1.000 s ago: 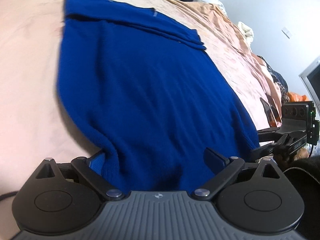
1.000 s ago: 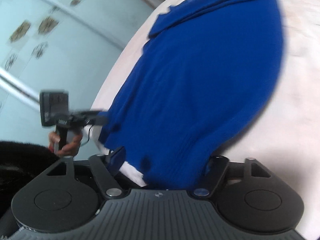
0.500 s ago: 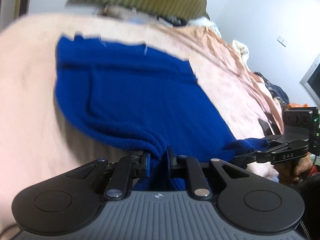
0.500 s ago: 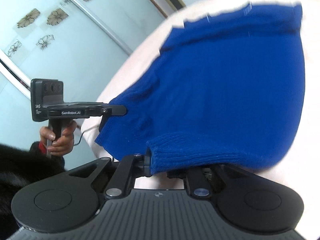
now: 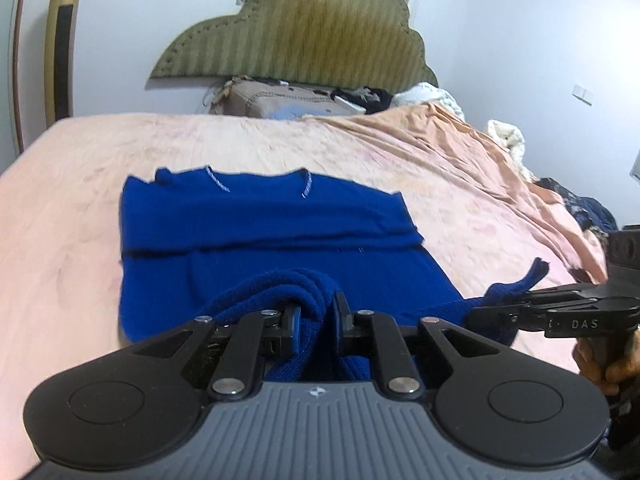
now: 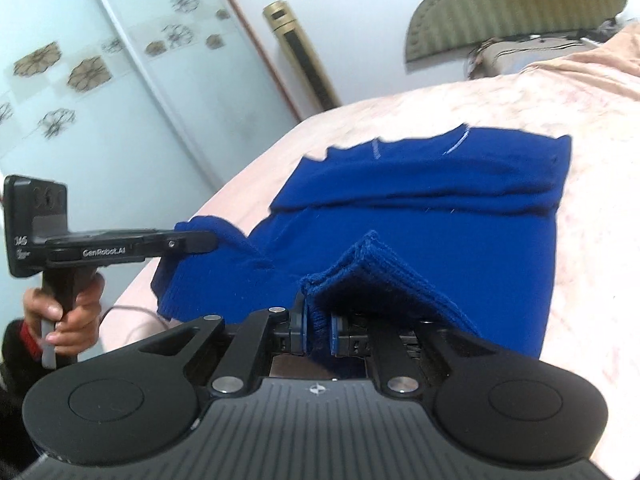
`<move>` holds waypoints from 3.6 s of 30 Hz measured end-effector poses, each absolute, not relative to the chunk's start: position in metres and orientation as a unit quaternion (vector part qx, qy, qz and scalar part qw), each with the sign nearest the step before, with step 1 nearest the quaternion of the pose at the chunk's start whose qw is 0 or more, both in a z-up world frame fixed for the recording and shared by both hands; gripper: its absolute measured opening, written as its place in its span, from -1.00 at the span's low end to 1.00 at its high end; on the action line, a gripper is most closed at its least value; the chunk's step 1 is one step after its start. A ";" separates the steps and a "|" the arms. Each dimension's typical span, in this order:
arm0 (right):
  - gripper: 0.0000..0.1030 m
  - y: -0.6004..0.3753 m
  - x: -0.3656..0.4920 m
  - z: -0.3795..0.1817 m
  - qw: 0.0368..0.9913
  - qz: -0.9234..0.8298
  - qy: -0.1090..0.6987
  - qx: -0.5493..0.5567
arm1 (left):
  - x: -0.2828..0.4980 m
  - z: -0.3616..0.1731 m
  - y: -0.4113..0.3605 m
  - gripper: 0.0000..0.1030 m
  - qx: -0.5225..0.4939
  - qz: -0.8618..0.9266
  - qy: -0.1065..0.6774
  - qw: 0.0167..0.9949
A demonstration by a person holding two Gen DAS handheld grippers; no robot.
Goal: Fold small clothes
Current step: 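Close both grippers on the ribbed hem of the blue sweater, then lift the hem with both grippers and fold it toward the collar, then open both grippers to release the folded hem and withdraw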
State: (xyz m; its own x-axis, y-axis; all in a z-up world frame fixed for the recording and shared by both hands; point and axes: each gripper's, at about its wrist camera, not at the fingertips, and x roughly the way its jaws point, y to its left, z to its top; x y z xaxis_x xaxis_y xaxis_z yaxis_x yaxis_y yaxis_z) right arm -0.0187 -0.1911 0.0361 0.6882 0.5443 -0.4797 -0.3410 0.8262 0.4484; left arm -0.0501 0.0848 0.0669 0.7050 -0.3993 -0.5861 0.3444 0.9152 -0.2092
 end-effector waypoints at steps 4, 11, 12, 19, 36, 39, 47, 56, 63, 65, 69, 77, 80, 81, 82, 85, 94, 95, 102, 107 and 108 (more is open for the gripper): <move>-0.73 -0.194 -0.006 0.040 0.919 0.223 0.283 0.162 | -0.036 0.070 0.075 -0.72 -0.026 -0.184 0.319 0.929; -0.74 -0.194 0.027 0.048 0.939 0.189 0.243 0.150 | -0.006 0.078 0.071 -0.72 -0.015 -0.163 0.309 0.937; -0.74 -0.193 0.029 0.048 0.941 0.186 0.239 0.149 | 0.000 0.079 0.071 -0.72 -0.013 -0.160 0.308 0.938; -0.75 -0.191 0.066 0.052 0.954 0.160 0.211 0.142 | 0.037 0.084 0.061 -0.72 0.015 -0.156 0.302 0.941; -0.75 -0.201 0.167 0.029 0.957 0.121 0.230 0.133 | 0.141 0.054 0.050 -0.71 0.035 -0.139 0.350 0.926; -0.75 -0.204 0.184 0.019 0.954 0.114 0.241 0.137 | 0.159 0.043 0.050 -0.71 0.029 -0.134 0.365 0.921; -0.76 -0.212 0.221 -0.004 0.948 0.101 0.266 0.142 | 0.200 0.018 0.063 -0.68 -0.027 -0.125 0.411 0.903; -0.76 -0.229 0.254 -0.026 0.933 0.098 0.296 0.178 | 0.218 0.017 0.103 -0.68 -0.128 -0.092 0.423 0.892; -0.71 -0.242 0.278 -0.042 0.908 0.114 0.325 0.240 | 0.233 0.008 0.147 -0.68 -0.257 -0.063 0.431 0.863; -0.58 -0.247 0.283 -0.046 0.900 0.113 0.331 0.259 | 0.237 0.002 0.156 -0.66 -0.296 -0.066 0.441 0.845; -0.59 -0.259 0.290 -0.054 0.881 0.120 0.341 0.305 | 0.237 -0.008 0.171 -0.61 -0.362 -0.076 0.447 0.814; -0.46 -0.293 0.294 -0.077 0.824 0.140 0.328 0.440 | 0.226 -0.019 0.225 0.39 -0.559 -0.087 0.373 0.735; -0.21 -0.302 0.294 -0.083 0.798 0.156 0.317 0.489 | 0.224 -0.002 0.224 0.39 -0.491 -0.056 0.381 0.781; -0.12 -0.304 0.294 -0.083 0.792 0.162 0.313 0.499 | 0.223 0.006 0.217 0.39 -0.440 -0.046 0.390 0.808; 0.05 -0.306 0.294 -0.082 0.786 0.167 0.308 0.509 | 0.220 0.014 0.209 0.40 -0.386 -0.040 0.397 0.832; 0.41 -0.313 0.294 -0.081 0.767 0.174 0.286 0.547 | 0.206 0.030 0.178 0.40 -0.217 -0.032 0.406 0.887; 0.50 -0.311 0.277 -0.062 0.797 0.155 0.295 0.503 | 0.161 0.024 0.103 0.40 0.158 -0.101 0.343 0.920; 0.50 -0.307 0.274 -0.059 0.805 0.154 0.304 0.486 | 0.161 0.019 0.095 0.40 0.183 -0.112 0.342 0.915; 0.53 -0.290 0.257 -0.058 0.823 0.150 0.336 0.432 | 0.205 0.007 0.080 0.43 0.186 -0.018 0.320 0.929; 0.58 -0.282 0.243 -0.050 0.836 0.149 0.337 0.406 | 0.236 0.023 0.136 0.44 0.003 0.088 0.350 0.933; 0.59 -0.278 0.242 -0.047 0.840 0.153 0.339 0.395 | 0.232 0.025 0.147 0.44 -0.026 0.082 0.355 0.931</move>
